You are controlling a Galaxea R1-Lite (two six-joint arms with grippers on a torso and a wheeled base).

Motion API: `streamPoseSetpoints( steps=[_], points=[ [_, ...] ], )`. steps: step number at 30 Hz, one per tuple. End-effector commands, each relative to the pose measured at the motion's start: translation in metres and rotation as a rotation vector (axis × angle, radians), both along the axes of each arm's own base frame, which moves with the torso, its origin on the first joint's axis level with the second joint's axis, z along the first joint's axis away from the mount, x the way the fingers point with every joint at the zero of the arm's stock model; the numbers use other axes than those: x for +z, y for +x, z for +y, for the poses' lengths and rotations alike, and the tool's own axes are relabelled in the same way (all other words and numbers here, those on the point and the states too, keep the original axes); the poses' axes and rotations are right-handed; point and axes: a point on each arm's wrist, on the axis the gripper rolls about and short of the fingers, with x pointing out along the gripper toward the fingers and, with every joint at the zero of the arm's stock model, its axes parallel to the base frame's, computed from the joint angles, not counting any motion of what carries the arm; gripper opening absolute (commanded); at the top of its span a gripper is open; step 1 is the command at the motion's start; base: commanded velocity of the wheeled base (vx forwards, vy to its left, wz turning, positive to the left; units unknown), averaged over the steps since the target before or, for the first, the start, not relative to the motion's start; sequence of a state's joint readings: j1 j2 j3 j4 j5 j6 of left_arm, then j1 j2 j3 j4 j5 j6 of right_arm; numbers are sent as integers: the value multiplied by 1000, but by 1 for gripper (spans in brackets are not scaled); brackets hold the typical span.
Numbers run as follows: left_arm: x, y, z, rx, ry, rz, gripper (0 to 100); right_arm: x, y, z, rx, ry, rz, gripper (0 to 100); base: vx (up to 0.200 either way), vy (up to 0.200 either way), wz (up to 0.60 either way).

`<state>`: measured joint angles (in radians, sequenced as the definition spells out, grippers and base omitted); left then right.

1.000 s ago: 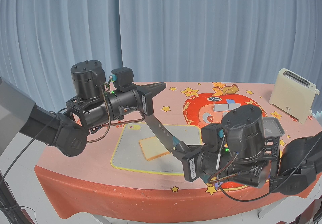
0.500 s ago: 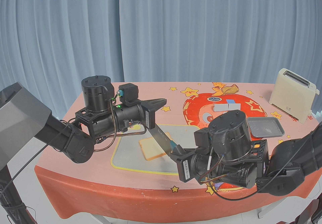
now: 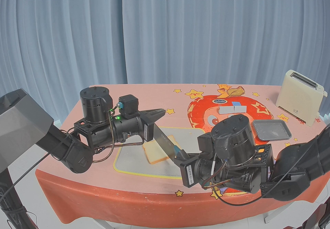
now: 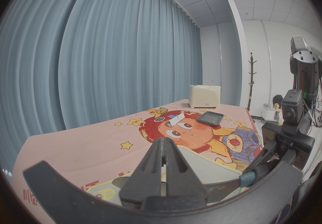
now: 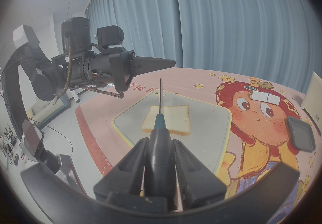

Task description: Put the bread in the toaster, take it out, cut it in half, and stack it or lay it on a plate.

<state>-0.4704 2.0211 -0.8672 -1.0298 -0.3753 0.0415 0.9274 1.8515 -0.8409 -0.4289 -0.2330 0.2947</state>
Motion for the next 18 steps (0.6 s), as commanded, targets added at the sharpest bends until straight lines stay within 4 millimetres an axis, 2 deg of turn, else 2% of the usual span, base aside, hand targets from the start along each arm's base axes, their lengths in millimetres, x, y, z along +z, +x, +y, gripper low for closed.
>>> streamPoseSetpoints(
  steps=[1, 11, 18],
  points=[
    [0, -1, 1, 1, 0, 3, 0, -1, 0, 1, 2, -1, 1, 0, 0, 0, 0],
    [0, -1, 2, 6, 2, 0, 0, -1, -1, 1, 4, -2, 1, 0, 0, 0, 0],
    [-7, -4, 3, 3, -2, -8, 0, -3, 0, 1, 4, -9, 6, 0, 0, 0, 0]
  ],
)
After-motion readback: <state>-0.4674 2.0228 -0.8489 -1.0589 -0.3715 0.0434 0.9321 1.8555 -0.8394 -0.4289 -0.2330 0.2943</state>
